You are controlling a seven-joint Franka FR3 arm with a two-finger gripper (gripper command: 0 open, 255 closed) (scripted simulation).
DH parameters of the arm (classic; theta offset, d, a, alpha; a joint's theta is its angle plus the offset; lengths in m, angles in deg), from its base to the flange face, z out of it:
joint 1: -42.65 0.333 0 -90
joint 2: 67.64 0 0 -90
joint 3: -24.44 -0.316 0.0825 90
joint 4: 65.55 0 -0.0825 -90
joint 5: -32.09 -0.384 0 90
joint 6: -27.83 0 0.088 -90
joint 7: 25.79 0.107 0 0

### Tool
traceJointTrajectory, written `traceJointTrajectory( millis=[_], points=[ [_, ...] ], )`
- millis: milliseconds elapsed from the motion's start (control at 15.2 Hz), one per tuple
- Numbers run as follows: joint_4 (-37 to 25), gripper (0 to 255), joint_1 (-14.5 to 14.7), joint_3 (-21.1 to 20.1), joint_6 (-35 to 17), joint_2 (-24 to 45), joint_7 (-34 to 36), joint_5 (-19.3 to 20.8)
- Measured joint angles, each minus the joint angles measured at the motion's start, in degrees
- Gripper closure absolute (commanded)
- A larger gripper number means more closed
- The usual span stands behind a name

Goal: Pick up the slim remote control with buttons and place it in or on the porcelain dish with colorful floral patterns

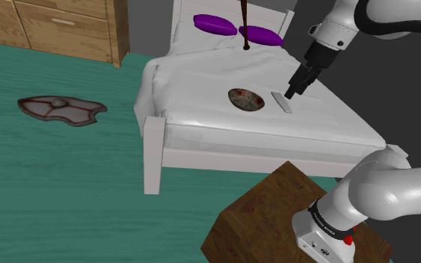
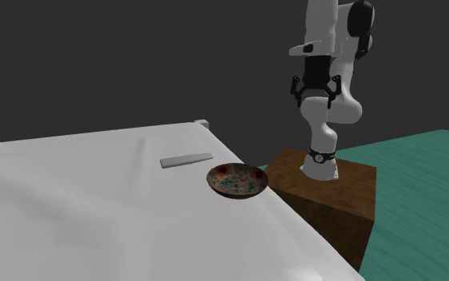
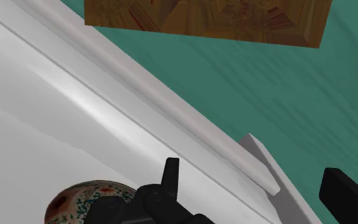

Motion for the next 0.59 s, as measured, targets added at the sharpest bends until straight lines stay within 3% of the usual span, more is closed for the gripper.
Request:
traceJointTrajectory(
  millis=[594],
  points=[
    [-2.68, 0, -3.59, 4.58, -8.27, 11.4, -0.67, 2.46]
  ],
)
